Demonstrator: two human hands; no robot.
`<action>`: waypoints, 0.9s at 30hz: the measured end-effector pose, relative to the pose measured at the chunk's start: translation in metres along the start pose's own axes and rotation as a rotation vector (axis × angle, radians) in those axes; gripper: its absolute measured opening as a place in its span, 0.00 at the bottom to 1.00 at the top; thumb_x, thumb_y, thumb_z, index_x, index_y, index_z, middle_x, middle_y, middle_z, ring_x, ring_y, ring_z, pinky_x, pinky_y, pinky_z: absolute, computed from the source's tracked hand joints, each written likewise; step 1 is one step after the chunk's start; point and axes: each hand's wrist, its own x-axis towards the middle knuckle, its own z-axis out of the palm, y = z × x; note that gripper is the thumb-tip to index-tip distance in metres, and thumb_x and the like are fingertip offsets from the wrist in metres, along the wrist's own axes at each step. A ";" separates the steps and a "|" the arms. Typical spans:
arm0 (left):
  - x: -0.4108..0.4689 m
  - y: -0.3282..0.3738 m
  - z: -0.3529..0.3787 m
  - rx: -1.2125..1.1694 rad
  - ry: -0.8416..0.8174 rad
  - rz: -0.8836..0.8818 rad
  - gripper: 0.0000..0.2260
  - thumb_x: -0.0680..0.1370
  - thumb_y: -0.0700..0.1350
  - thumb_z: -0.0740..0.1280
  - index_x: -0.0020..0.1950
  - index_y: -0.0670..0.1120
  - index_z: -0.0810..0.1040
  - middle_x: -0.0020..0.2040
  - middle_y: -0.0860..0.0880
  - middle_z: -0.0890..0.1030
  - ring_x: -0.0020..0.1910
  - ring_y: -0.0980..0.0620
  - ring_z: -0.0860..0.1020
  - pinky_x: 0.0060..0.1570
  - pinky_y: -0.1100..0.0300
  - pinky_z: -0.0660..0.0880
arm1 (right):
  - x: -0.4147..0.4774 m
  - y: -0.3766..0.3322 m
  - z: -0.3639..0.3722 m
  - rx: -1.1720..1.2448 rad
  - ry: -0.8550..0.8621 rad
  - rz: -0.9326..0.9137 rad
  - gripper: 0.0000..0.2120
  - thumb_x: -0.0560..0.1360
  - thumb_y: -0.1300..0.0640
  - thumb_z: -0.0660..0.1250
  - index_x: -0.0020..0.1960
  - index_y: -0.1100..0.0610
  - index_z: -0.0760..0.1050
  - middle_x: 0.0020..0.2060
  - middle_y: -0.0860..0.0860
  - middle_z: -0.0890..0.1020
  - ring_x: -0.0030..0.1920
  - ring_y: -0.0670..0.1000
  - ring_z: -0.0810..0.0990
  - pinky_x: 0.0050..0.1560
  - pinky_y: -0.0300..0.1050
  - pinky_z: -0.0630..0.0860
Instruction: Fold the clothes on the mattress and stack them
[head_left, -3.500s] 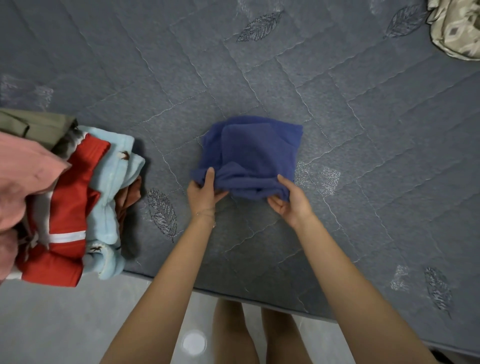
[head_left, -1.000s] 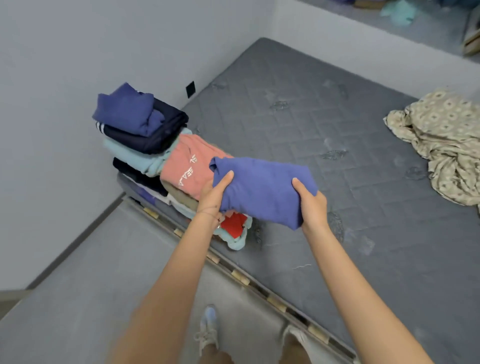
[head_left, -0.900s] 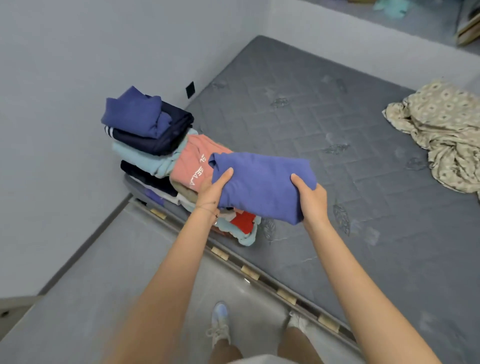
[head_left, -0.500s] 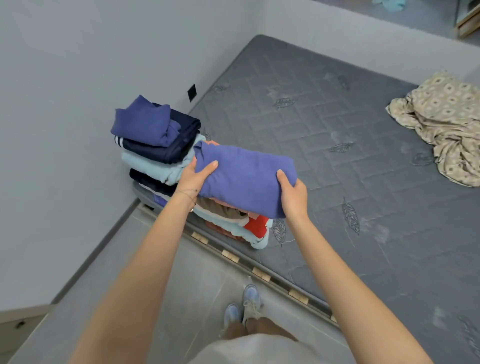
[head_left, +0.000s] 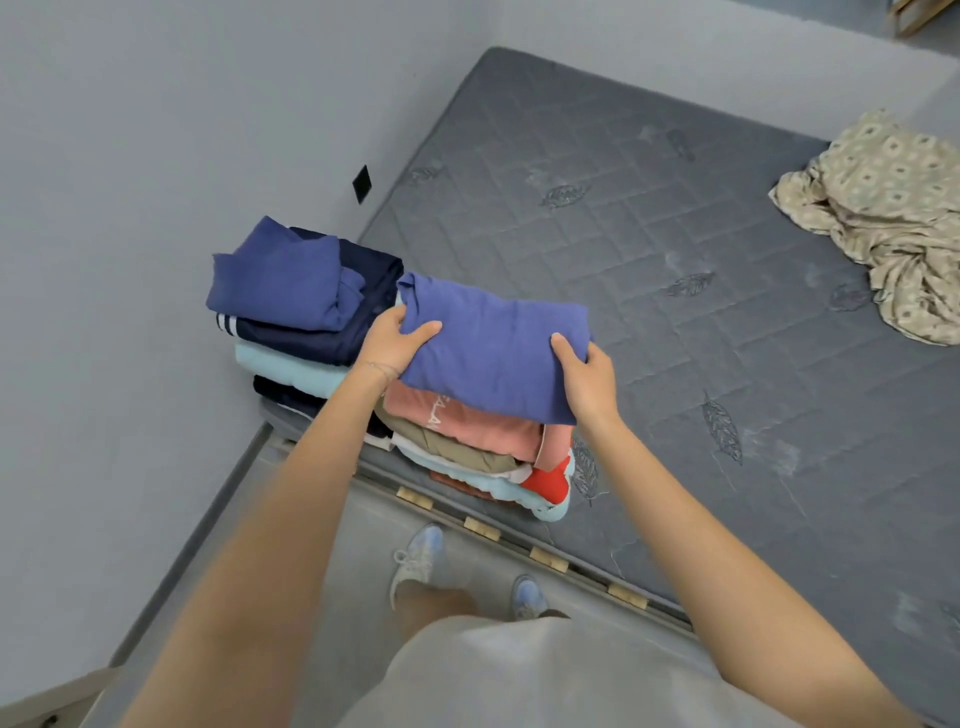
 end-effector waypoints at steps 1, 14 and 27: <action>0.008 -0.005 -0.001 -0.038 0.009 -0.005 0.08 0.78 0.46 0.68 0.49 0.41 0.75 0.48 0.45 0.80 0.48 0.48 0.77 0.42 0.59 0.73 | 0.001 0.003 0.007 -0.001 0.019 0.007 0.09 0.80 0.52 0.65 0.47 0.58 0.77 0.41 0.46 0.80 0.40 0.43 0.77 0.40 0.37 0.72; 0.073 -0.077 0.008 0.126 -0.255 -0.206 0.16 0.77 0.46 0.70 0.58 0.36 0.77 0.55 0.38 0.81 0.55 0.41 0.78 0.46 0.59 0.70 | 0.012 0.053 0.054 -0.227 0.268 0.283 0.13 0.77 0.53 0.68 0.44 0.64 0.74 0.37 0.54 0.77 0.41 0.54 0.73 0.36 0.44 0.67; 0.055 -0.064 -0.005 0.509 -0.038 0.166 0.30 0.73 0.50 0.72 0.71 0.42 0.66 0.65 0.40 0.65 0.64 0.40 0.66 0.62 0.47 0.69 | -0.008 0.053 0.043 -0.547 0.324 0.200 0.23 0.74 0.50 0.72 0.65 0.57 0.73 0.60 0.54 0.79 0.60 0.57 0.76 0.53 0.49 0.72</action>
